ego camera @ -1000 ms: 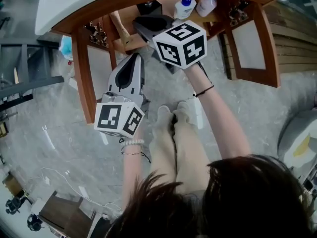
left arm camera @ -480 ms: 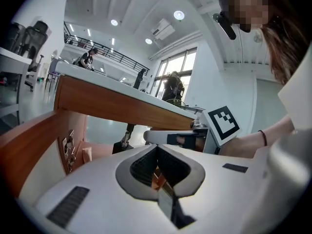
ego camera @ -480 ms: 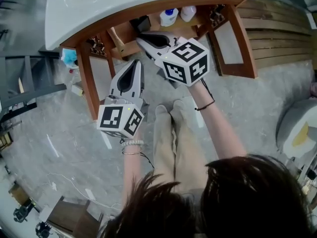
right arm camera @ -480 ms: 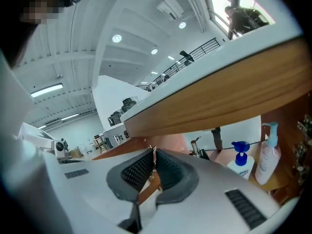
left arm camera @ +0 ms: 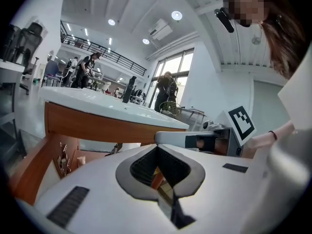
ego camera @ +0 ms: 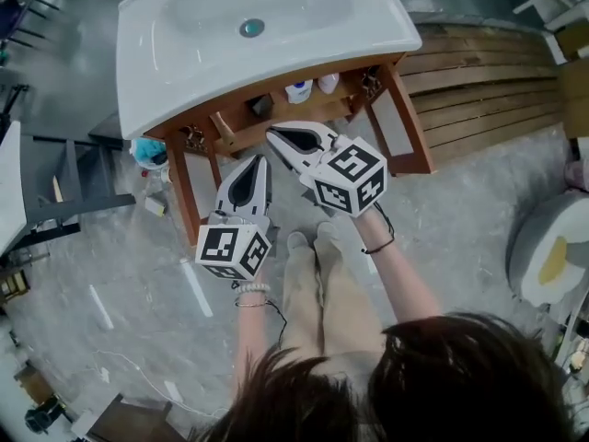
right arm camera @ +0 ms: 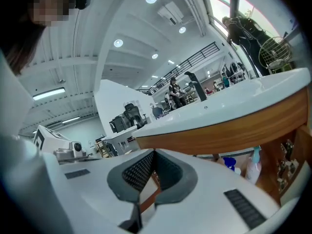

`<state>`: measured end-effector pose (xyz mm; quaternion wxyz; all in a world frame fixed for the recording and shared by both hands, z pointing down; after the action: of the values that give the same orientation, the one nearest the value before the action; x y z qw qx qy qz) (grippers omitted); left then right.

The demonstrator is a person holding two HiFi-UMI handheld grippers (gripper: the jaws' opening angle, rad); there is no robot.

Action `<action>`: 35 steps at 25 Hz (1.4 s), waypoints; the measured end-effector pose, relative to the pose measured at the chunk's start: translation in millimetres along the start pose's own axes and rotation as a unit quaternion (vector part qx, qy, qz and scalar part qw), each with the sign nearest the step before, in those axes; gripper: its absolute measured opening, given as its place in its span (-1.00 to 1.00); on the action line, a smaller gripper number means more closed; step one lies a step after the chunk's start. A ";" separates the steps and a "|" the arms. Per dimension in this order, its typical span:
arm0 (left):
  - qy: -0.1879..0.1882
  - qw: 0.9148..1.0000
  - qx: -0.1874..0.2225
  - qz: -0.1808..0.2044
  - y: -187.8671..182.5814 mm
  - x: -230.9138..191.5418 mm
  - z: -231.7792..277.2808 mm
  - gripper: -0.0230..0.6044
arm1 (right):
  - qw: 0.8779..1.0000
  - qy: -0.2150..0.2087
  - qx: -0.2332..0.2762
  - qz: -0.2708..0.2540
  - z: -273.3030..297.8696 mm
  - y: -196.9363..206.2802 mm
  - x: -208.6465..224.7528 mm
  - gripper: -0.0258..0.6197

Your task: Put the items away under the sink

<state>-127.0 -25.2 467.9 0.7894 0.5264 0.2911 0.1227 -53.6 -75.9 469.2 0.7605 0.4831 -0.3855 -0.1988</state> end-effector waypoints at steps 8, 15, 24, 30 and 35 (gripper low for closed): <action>0.025 1.000 0.000 0.000 -34.7 28.1 -12.3 -0.92 | 1.000 -0.006 0.011 -0.016 -31.9 -37.9 -25.9 -0.87; 0.061 0.998 0.007 -0.008 -64.7 59.5 -32.9 -0.92 | 0.999 -0.013 0.044 -0.021 -66.6 -74.1 -63.8 -0.87; 0.081 0.997 0.011 0.012 -96.7 78.5 -54.8 -0.92 | 0.997 -0.012 0.077 -0.020 -89.1 -109.0 -85.2 -0.87; 0.090 0.995 0.031 0.032 -122.0 78.2 -61.8 -0.92 | 0.996 -0.008 0.082 -0.028 -97.0 -119.3 -87.8 -0.87; 0.098 0.993 0.042 0.049 -138.8 80.1 -63.5 -0.92 | 0.996 -0.010 0.081 -0.043 -99.2 -127.6 -91.3 -0.87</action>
<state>-115.9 5.4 298.6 0.7275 0.5579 0.3460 0.1996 -24.3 -14.5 296.4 0.7057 0.5573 -0.3870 -0.2040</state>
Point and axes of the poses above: the fingertips, and each gripper's own axes: z forward along the fingers, x to its right, y out of its underside, the point moved 4 cm from there along -z, backward along the fingers, and after that the axes turned 2 degrees about y, right-handed, at the moved point
